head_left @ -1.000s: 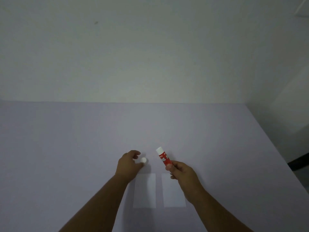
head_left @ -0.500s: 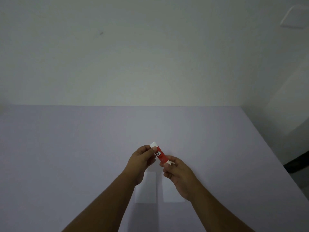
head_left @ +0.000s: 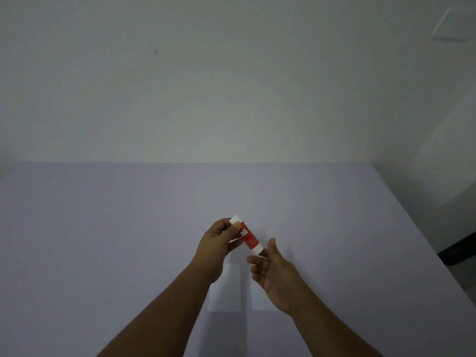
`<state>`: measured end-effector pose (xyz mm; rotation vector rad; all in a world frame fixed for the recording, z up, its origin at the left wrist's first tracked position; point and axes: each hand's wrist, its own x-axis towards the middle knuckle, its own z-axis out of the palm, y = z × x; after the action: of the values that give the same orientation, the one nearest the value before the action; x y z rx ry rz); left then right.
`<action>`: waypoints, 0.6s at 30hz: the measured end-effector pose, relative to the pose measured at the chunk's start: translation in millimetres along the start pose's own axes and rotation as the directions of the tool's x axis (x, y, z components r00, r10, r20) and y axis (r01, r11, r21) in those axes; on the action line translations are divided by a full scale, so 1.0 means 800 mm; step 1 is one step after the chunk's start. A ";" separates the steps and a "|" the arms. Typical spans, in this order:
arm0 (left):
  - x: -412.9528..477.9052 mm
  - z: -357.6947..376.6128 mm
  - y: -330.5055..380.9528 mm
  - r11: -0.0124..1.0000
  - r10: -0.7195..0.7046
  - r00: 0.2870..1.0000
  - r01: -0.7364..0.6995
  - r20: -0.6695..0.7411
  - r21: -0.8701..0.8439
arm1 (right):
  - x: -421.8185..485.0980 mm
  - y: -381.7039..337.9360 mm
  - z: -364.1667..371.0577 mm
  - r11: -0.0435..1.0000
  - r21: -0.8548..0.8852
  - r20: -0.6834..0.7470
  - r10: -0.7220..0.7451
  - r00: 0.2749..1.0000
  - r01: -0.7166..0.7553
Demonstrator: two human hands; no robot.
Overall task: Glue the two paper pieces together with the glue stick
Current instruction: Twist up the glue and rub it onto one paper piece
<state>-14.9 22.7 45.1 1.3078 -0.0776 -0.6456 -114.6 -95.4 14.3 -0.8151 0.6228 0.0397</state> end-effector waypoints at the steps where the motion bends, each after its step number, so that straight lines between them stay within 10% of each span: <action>1: 0.000 0.000 0.000 1.000 0.004 1.000 -0.004 -0.006 0.007 | 0.000 0.000 -0.002 0.999 -0.010 0.002 -0.046 0.999 0.046; 18: -0.003 -0.001 -0.008 0.999 -0.044 0.998 0.042 0.054 0.032 | -0.005 0.007 0.004 0.992 -0.009 -0.070 0.126 0.989 -0.127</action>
<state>-18.6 23.9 39.9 1.3248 -0.1045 -0.7190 -117.3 -88.7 14.6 -0.7916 0.7406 0.1321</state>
